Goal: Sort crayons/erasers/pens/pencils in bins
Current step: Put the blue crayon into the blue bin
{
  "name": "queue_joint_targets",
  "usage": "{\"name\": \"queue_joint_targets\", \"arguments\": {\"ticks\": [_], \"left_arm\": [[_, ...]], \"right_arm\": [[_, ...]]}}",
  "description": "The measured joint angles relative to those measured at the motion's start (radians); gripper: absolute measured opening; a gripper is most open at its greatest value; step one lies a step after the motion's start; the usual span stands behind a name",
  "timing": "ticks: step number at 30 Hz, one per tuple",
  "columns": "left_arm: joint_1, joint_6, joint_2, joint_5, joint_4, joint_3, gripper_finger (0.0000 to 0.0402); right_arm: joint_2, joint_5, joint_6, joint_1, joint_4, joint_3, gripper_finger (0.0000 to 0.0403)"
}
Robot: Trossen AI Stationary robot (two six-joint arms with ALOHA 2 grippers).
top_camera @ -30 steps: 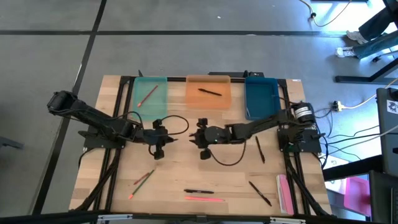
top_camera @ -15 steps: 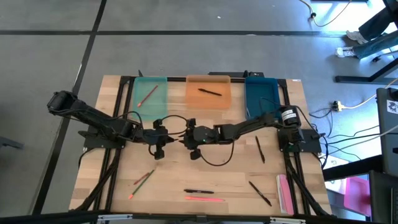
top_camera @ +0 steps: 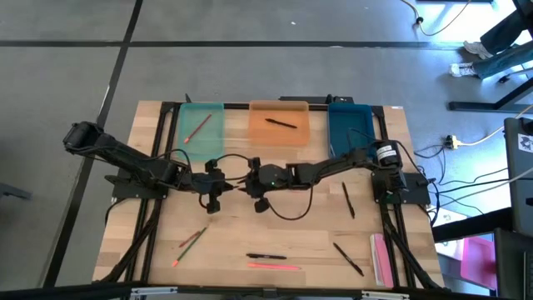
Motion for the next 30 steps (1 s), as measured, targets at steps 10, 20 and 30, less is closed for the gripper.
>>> {"name": "queue_joint_targets", "arguments": {"ticks": [10, 20, 30], "left_arm": [[0.000, 0.000, 0.000, -0.001, 0.000, 0.000, 0.0007], [0.000, -0.001, 0.000, 0.000, 0.000, 0.000, 0.0007], [0.000, -0.001, 0.000, 0.000, 0.000, 0.000, 0.0007]], "right_arm": [[0.008, -0.016, 0.000, -0.007, 0.008, 0.000, 0.0097], [0.045, -0.018, 0.000, -0.007, 0.036, 0.000, 0.0097], [0.045, -0.018, 0.000, -0.007, 0.067, 0.000, 0.0097]]}}
